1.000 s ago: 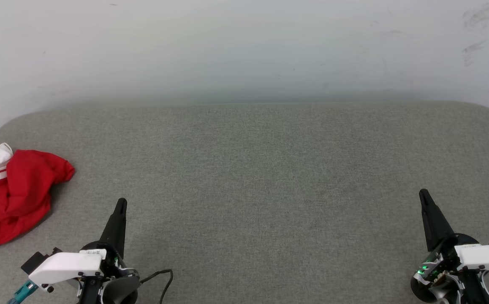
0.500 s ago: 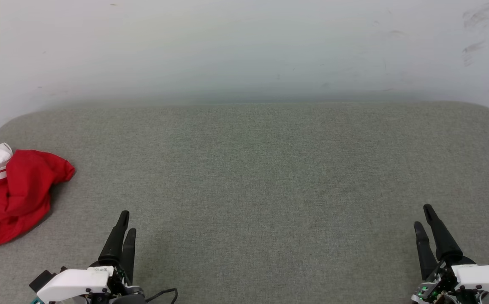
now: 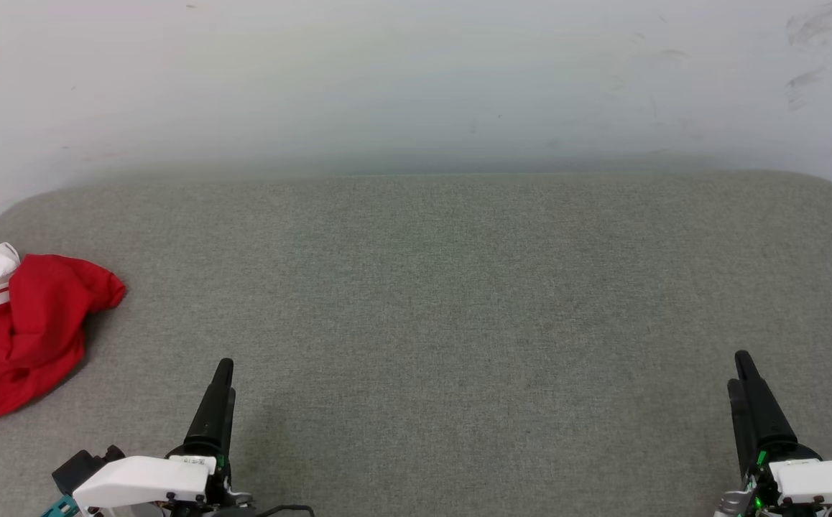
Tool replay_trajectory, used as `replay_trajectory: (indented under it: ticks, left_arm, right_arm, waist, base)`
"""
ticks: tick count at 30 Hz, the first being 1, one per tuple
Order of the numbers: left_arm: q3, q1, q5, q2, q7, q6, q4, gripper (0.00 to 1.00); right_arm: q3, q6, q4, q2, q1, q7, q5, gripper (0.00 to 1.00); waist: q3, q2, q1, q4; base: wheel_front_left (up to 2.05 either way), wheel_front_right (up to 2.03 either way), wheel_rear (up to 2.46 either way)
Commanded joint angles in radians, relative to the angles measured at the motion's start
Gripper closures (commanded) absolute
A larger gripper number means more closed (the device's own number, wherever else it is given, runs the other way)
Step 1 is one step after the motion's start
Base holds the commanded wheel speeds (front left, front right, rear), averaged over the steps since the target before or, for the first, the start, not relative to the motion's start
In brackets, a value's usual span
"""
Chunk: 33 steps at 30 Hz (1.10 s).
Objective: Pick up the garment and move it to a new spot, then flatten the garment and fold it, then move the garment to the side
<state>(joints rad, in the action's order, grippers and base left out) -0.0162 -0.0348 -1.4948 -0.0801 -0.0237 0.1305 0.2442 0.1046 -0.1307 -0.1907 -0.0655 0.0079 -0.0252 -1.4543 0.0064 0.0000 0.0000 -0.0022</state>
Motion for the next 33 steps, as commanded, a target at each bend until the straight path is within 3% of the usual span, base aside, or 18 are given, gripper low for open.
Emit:
replay_trajectory:
  ticks: [1, 16, 33]
  left_arm:
    - [0.004, -0.008, 0.023, -0.007, 0.008, 0.0, -0.023, 0.0]
    - [0.037, 0.011, 0.331, -0.02, 0.068, 0.0, -0.08, 0.0]
    - [0.106, 0.035, 0.754, -0.064, 0.125, 0.0, -0.116, 0.0]
  right_arm:
    - [0.001, 0.0, 0.027, -0.012, 0.0, 0.009, 0.026, 0.0]
    - [0.021, 0.0, 0.084, -0.032, 0.038, 0.068, 0.268, 0.0]
    - [0.025, 0.0, 0.138, -0.073, 0.085, 0.126, 0.591, 0.0]
  waist:
    - [0.001, 0.0, 0.0, 0.0]
    - [0.009, 0.0, 0.0, -0.003]
    - [0.013, 0.0, 0.0, -0.005]
  base:
    - [0.0, 0.0, 0.0]
    - [0.0, 0.0, 0.0]
    - [0.0, 0.0, 0.0]
